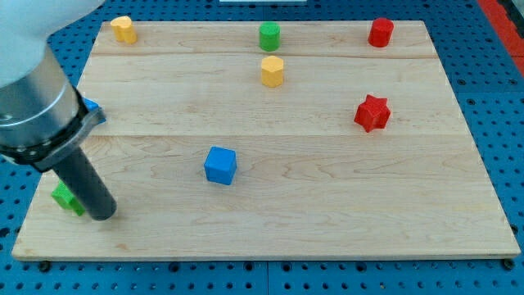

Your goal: Locate the yellow hexagon at the top right side of the blue cube

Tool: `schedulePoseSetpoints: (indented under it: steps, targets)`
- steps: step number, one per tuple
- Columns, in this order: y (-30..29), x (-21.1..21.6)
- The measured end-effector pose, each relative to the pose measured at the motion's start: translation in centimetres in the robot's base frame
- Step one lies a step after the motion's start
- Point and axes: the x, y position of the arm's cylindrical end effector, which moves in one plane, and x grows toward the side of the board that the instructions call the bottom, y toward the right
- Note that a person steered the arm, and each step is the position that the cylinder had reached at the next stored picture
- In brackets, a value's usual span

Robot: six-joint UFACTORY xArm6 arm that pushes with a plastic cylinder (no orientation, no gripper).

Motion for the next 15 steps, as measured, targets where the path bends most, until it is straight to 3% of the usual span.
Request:
schedulePoseSetpoints:
  steps: [3, 4, 7, 8, 10, 12, 13, 15]
  targets:
    - [1.4, 0.0]
    - [4.4, -1.3]
    - [4.4, -1.7]
    - [4.3, -4.6]
    - [5.1, -15.2]
    - [15.3, -22.8]
    - [14.5, -24.3]
    - [20.6, -27.0]
